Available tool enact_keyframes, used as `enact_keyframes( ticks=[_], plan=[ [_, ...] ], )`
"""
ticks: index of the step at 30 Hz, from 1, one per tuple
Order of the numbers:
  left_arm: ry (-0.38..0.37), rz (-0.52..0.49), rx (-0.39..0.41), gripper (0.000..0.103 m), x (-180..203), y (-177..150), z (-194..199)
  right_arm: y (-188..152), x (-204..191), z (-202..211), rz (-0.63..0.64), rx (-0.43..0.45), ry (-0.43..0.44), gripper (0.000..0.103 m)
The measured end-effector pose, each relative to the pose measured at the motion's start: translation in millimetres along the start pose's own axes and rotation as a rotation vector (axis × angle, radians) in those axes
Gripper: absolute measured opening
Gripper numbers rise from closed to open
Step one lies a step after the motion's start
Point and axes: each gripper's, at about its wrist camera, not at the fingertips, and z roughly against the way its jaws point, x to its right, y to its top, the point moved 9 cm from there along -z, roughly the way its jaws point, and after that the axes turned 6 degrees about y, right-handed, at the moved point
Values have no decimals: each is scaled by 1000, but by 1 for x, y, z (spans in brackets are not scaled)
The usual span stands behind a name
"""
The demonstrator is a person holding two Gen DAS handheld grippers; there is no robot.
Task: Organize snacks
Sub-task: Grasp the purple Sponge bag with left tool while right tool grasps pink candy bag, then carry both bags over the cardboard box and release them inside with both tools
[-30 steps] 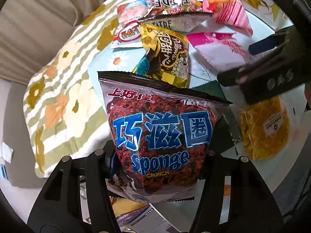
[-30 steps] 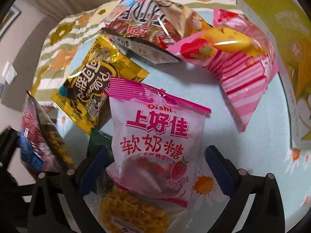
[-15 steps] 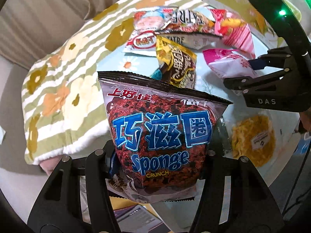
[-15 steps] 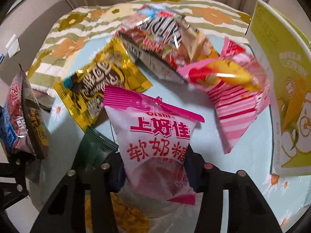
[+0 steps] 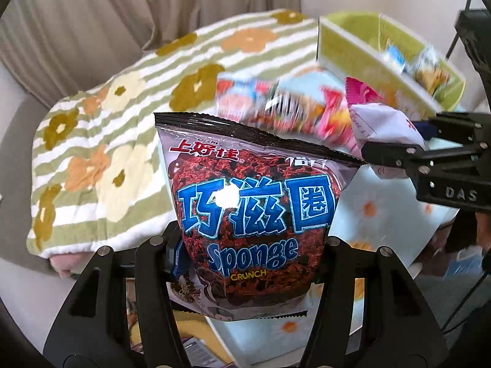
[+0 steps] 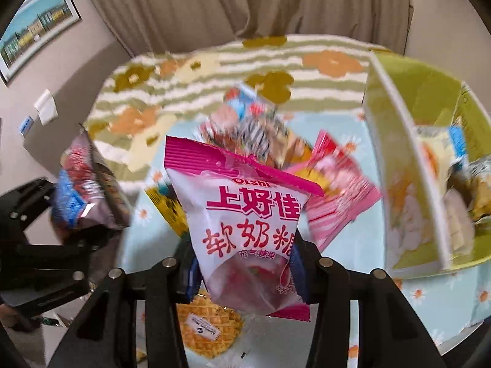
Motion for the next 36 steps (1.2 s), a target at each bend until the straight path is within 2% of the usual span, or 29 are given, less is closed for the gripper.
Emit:
enact_keyframes(
  ticks=[4,9,18,24,28,36],
  plan=[
    [29,26,58,53,9,36,23,22,11,37,0,70,27,44],
    [45,69,118,53,34,81,44,40,44,80,20,133,42,44],
    [-19,139,171,53,132,166,58,59,138,137,31,173,20,44],
    [-96,188,139,53,201,200,42,68,203,156,32,164,-6,44],
    [-129,205,87,53,238,209,23,71,228,155,3,159,0,44],
    [-204,200,-15,53,277,212,-18,66,265,153,-84,149,-4,44]
  ],
)
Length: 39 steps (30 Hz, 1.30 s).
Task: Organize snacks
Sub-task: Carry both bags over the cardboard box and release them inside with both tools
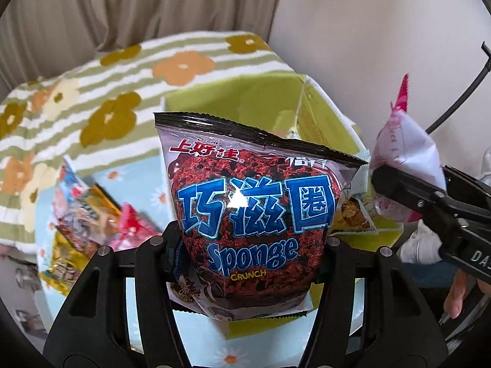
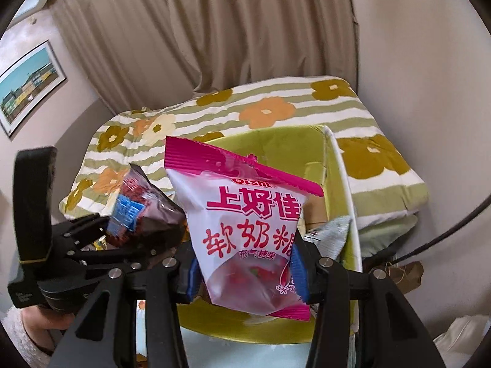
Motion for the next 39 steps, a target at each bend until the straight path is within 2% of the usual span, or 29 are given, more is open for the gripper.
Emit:
enact_keyframes(
  ticks=[6,7,9,10,11,14,24,33,34,36,37,38,39],
  plan=[
    [-48,-47,-59,54,18,-7,-26,-3,12,-6,-41,-15,-18,44],
    [-54,-69,-52,57,22,-8,-26,-3,14,-7,-48,-16,-18,44],
    [-37,-108,-45,75,26,-11,-25,-3,17,-9,-64,-15,-15,44],
    [-9,-130,-39,99,27,-12,-24,-2,18,-9,-68,-15,-15,44],
    [12,-144,-25,103,26,-12,-22,-3,19,-10,-73,-16,-15,44],
    [18,-163,-20,103,23,-14,-15,-4,22,-14,-84,-26,-11,44],
    [20,-110,-10,103,-7,-23,0,-14,18,-29,-75,-80,7,44],
    [38,-80,21,103,-14,-24,15,-10,19,-44,-55,-107,5,45],
    [40,-76,24,103,-15,-25,17,-8,18,-45,-41,-98,2,48],
    [46,-65,32,103,-17,-26,21,-2,15,-44,-4,-56,-4,67],
    [49,-59,35,103,-19,-28,23,0,13,-42,6,-33,-4,89],
    [53,-54,39,103,-20,-29,24,2,11,-39,15,-15,0,100],
    [57,-50,42,103,-22,-30,26,4,8,-33,23,4,7,100]
  ],
)
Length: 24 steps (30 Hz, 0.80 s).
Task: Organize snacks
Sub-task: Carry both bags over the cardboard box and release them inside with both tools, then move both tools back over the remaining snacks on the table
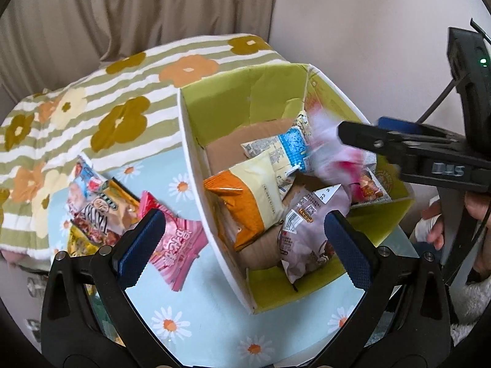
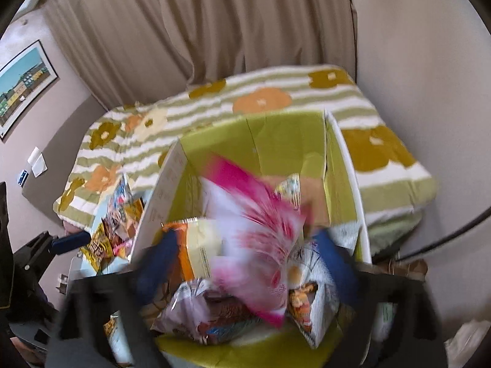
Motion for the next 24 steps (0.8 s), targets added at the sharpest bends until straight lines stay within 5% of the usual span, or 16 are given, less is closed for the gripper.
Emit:
enact_keyframes(
  ticks=[14,24],
  plan=[
    [45,62,54,103,-13,-15,32,-1,-16,37,34,47,22,100],
    [160,140,82,103,-56,-50,73,-5,-65,47,136,60,139,100]
  ],
)
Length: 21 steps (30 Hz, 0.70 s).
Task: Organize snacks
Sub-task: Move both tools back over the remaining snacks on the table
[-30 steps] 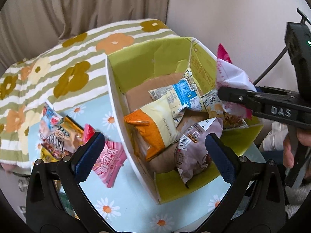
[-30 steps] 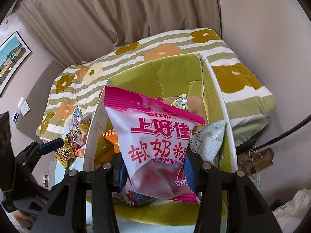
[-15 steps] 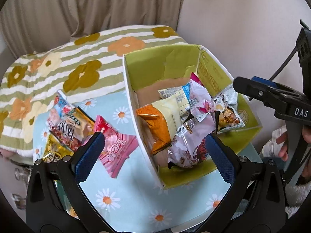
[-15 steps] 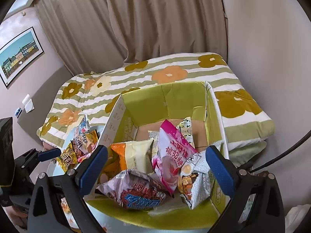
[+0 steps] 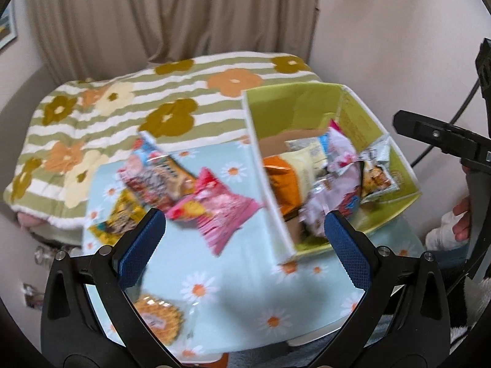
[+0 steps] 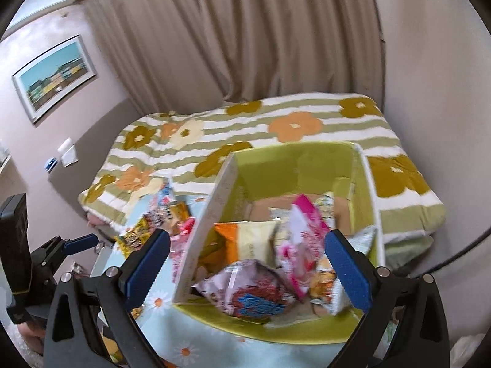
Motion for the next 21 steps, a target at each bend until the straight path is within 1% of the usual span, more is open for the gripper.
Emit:
enact_keyframes(
  ticks=[2,4,8,10,12,13,14,15,17,19,21],
  plan=[
    [35,22,5,103,-19,-6,8,0,-17,0,35,13,22,101],
    [55,47,6,103,-39,-12,16,1,-36,-1,64,31,48,102],
    [93,84,2,103,-81,-23,28,-2,-80,-9,133,14,86,102],
    [110,98,2,103,-104,-30,33,-6,-101,-13,169,19,106,102],
    [114,119,-6,103,-130,-38,34,-12,-126,-21,178,36,164,102],
    [111,129,-14,103,-139,-43,34,-18,-137,-28,166,22,202,102],
    [104,138,-22,103,-149,-47,33,-28,-151,-39,146,-18,247,102],
    [96,146,-30,103,-159,-52,33,-34,-159,-46,136,-39,262,102],
    [79,152,-51,103,-177,-63,31,-52,-179,-68,150,-108,261,102],
    [72,146,-74,103,-195,-73,28,-65,-192,-85,178,-159,242,102],
    [63,143,-96,103,-209,-83,23,-83,-208,-102,194,-207,246,102]
  ],
)
